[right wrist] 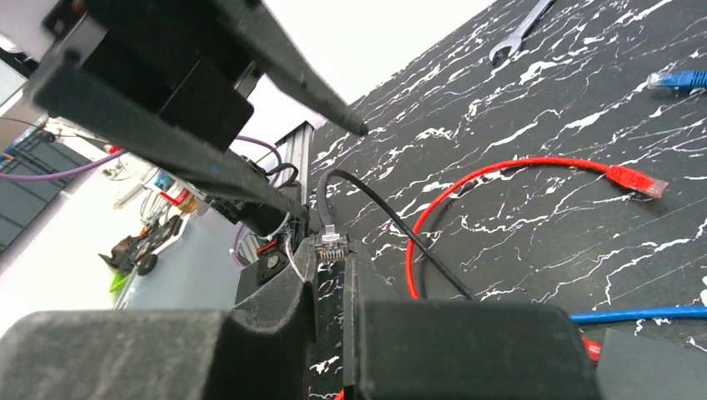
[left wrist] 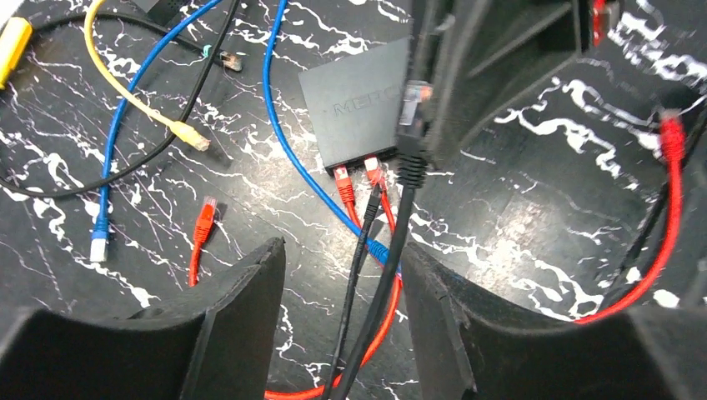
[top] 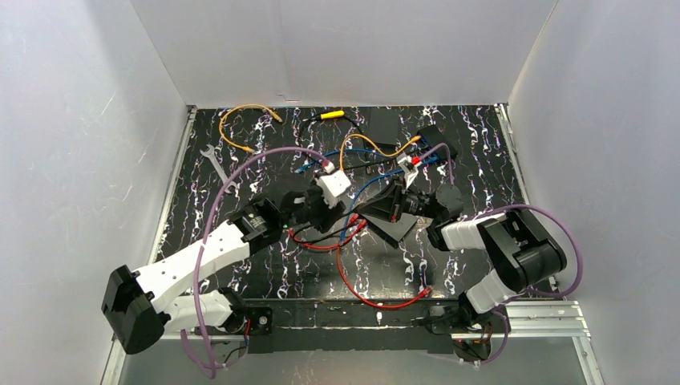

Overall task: Insert the plug into the switch port
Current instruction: Pick up the connector from the center of the board.

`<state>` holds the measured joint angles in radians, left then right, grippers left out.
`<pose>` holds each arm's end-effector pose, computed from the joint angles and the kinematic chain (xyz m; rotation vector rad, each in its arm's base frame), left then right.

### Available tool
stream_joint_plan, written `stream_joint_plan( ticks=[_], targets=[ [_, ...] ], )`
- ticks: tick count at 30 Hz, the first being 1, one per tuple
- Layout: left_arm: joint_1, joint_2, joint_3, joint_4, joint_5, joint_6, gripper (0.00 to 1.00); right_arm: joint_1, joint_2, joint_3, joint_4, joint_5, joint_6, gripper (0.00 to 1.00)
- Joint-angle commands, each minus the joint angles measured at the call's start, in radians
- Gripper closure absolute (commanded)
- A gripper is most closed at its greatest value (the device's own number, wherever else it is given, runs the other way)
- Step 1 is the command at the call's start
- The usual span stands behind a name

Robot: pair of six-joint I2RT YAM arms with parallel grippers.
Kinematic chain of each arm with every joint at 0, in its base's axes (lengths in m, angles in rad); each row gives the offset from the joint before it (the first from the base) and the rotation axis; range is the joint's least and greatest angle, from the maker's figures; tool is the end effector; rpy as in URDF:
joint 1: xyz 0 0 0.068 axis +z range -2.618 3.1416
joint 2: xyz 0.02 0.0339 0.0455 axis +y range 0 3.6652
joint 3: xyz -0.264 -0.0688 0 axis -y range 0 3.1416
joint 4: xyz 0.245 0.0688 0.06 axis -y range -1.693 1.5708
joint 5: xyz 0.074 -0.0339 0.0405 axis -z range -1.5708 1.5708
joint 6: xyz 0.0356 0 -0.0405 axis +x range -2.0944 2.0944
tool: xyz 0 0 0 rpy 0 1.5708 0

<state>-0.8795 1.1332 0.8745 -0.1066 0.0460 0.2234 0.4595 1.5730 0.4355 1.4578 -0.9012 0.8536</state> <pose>0.1662 -0.2034 0.3088 1.0564 1.6580 -0.4787 0.2288 0.1444 0.2106 -0.6087 1.4666 1.6209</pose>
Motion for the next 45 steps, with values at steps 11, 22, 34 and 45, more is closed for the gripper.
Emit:
stream_joint_plan(
  ticks=[11,22,34,45],
  targets=[
    [0.143,-0.046,-0.029,0.130,0.520,-0.216,0.44,0.027,-0.156,-0.037,-0.038,-0.069,-0.261,0.96],
    [0.165,0.041,-0.016,0.166,0.605,-0.256,0.54,0.048,-0.174,-0.040,0.007,-0.100,-0.249,0.97],
    [0.199,0.097,-0.022,0.162,0.735,-0.241,0.74,0.050,-0.168,-0.038,0.011,-0.106,-0.247,0.97],
    [0.204,0.149,-0.002,0.126,0.781,-0.228,0.75,0.050,-0.164,-0.041,0.036,-0.105,-0.232,0.98]
  ],
)
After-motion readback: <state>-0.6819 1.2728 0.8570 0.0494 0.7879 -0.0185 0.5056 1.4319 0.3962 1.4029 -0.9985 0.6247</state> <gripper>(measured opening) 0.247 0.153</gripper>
